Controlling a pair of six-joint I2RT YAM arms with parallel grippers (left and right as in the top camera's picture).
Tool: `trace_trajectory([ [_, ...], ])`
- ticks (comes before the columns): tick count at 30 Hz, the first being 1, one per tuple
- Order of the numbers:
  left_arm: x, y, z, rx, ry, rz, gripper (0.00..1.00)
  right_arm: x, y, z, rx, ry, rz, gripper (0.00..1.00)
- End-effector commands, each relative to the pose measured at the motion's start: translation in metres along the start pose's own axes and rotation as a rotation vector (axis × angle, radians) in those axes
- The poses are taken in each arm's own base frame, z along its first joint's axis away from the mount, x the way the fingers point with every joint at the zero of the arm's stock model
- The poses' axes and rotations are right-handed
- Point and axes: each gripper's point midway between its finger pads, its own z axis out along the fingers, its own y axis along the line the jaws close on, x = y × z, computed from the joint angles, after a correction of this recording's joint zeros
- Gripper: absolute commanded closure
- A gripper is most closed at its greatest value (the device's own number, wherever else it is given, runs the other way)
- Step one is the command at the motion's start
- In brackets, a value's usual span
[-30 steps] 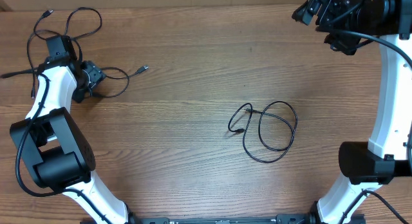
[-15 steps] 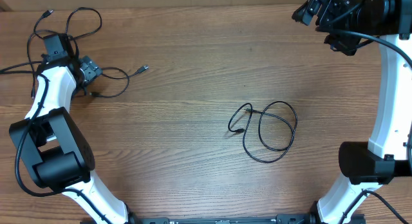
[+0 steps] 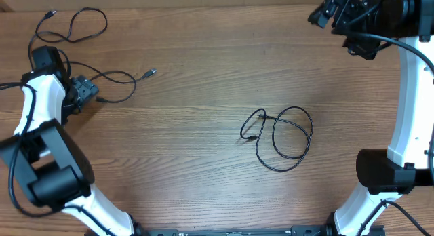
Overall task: Untangle cables
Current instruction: 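Move the left gripper right to the remaining cable at center, then grasp the center cable and lift it upward with the left gripper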
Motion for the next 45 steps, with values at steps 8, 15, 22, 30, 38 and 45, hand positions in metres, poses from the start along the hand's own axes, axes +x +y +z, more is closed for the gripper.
trace_trajectory([
  [8, 0.083, -0.144, -0.214, 0.963, -0.024, 0.639, 0.0, 0.017, -0.025, 0.041, 0.109, 0.104, 0.012, 0.0],
  [15, 0.206, -0.181, -0.22, 0.946, 0.16, 1.032, 0.0, 0.019, -0.036, 0.062, 0.128, 0.136, 0.025, 0.0],
  [22, 0.298, -0.208, -0.206, 0.752, 0.131, 1.362, 0.0, 0.016, -0.035, 0.063, 0.123, 0.124, 0.022, 0.0],
  [30, 0.378, -0.229, -0.184, 0.709, 0.167, 1.566, 0.0, 0.016, -0.035, 0.063, 0.123, 0.124, 0.022, 0.0],
  [38, 0.409, -0.235, -0.139, 0.648, 0.267, 1.581, 0.07, 0.015, -0.036, 0.062, 0.124, 0.121, 0.025, 0.0],
  [45, 0.411, -0.236, -0.129, 0.62, 0.299, 1.53, 0.59, 0.014, -0.036, 0.062, 0.122, 0.119, 0.025, 0.0],
])
